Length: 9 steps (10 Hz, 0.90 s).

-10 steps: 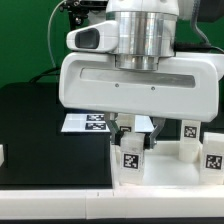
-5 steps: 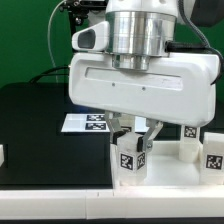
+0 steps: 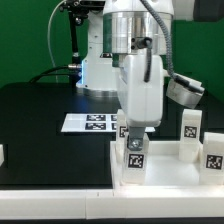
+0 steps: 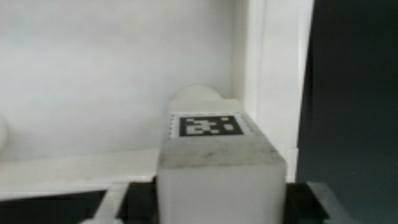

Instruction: Assemble square table

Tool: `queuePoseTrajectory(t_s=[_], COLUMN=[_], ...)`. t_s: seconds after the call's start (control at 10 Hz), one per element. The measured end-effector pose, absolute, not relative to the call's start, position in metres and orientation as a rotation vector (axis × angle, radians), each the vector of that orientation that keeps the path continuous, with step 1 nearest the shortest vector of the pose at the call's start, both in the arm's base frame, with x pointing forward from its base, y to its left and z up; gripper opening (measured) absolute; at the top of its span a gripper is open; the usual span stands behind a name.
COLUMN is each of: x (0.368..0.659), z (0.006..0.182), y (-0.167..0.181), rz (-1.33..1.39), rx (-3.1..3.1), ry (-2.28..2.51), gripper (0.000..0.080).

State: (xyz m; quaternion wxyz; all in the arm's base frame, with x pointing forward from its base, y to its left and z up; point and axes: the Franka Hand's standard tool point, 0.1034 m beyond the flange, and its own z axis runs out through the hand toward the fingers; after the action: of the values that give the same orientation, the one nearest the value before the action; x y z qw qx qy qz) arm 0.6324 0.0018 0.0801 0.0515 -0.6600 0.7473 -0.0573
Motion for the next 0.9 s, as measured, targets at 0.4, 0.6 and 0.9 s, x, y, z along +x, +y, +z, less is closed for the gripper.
queuePoseTrajectory(t_s=[0.4, 0.6, 0.9], x=[0.6311, 0.6289, 0.6312], z=[0.0795, 0.0784, 0.0785], y=[0.0029, 0.0022, -0.0005], rz=[-0.161, -0.177, -0.239], rx=[-1.909, -2.263, -2.565], ry=[2.366, 2.087, 1.716], gripper=[0.0286, 0.0601, 0.0647])
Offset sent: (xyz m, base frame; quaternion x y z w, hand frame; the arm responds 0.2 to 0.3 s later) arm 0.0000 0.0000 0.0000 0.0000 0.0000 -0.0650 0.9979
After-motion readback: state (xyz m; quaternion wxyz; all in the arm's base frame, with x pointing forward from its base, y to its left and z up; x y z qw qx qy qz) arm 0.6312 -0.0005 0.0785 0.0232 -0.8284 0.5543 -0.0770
